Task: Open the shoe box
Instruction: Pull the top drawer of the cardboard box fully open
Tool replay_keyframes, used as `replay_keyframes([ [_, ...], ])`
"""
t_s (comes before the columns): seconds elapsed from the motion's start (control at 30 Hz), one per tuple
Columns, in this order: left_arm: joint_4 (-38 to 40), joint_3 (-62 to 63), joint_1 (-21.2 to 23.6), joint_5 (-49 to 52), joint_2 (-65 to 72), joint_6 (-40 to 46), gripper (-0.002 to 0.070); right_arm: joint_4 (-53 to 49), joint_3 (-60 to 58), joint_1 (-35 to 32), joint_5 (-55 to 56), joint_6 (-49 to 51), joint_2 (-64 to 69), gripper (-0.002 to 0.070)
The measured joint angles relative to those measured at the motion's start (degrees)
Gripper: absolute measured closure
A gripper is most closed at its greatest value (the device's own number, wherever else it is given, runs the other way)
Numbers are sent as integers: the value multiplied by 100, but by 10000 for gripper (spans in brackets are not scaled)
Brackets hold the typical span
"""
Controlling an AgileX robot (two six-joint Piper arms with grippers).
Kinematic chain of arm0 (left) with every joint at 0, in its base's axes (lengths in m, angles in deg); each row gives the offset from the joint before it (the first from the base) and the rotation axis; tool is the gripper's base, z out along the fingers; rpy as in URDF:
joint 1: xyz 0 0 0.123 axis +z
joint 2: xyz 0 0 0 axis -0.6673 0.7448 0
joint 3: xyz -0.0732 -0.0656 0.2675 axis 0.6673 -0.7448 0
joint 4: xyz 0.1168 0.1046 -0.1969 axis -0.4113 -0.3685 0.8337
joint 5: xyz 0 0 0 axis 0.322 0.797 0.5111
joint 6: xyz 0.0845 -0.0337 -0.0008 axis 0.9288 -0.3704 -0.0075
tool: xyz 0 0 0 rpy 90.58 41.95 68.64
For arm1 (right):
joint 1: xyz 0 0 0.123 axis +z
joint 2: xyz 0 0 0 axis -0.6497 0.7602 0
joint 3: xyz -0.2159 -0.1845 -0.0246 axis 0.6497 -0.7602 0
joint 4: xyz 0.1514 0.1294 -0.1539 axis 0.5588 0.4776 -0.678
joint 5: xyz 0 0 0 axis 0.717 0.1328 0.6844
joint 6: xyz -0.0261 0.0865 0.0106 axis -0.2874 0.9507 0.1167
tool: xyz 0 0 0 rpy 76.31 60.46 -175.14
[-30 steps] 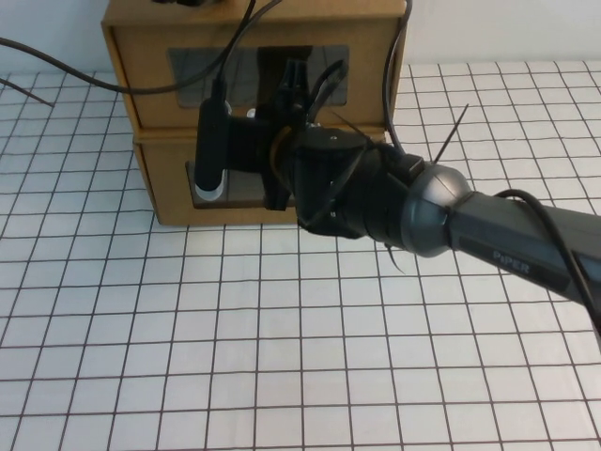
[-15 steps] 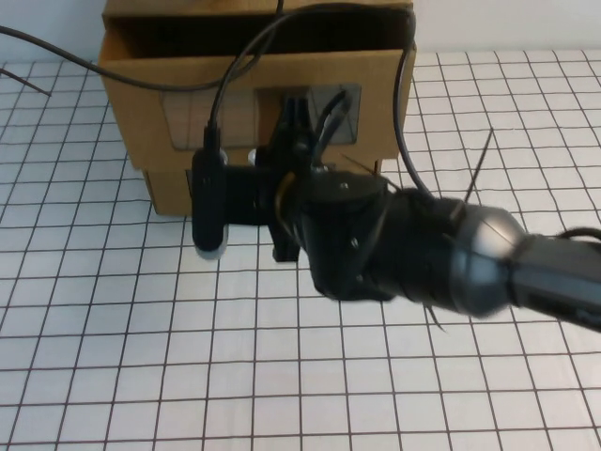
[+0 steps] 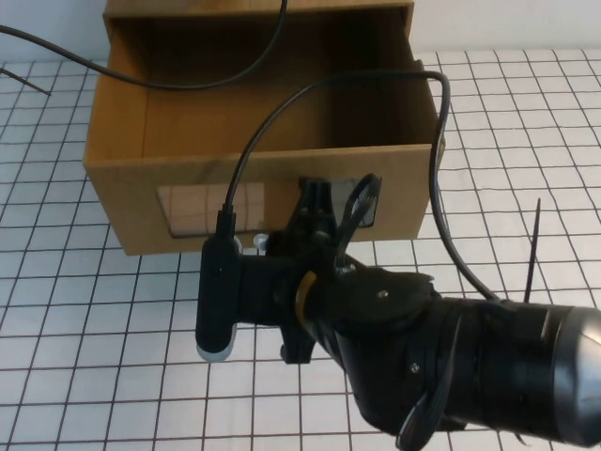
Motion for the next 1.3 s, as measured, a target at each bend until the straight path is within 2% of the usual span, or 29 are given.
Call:
replay_keyframes([
  [0.1, 10, 0, 0, 9, 0, -12, 677, 83, -13, 91, -115, 348, -9, 634],
  [0.3, 10, 8, 0, 59, -34, -78, 677, 459, -13, 441, -873, 708, -73, 431],
  [0.4, 57, 8, 0, 247, -138, -104, 677, 631, -13, 820, -1339, 732, -264, 400],
  [0.53, 67, -14, 0, 469, -441, -89, 677, 707, -13, 1343, -1974, 938, -754, 448],
  [0.73, 95, -62, 0, 723, -1242, 133, 677, 748, -13, 1352, -2717, 1301, -1729, 612],
  [0.83, 109, -409, 0, 606, -1705, 259, 677, 817, -13, 972, -2959, 1362, -2152, 666],
  [1.03, 109, -2344, 0, -337, -3111, 692, 677, 1615, -13, -464, -3048, 895, -2908, 685],
  [1.2, 112, -4406, 0, -1304, -4644, 1125, 677, 3103, -13, -2167, -2856, -121, -3400, 687],
  [1.3, 121, -5566, 0, -1867, -5746, 1326, 677, 4376, -13, -3131, -2842, -908, -3607, 687],
])
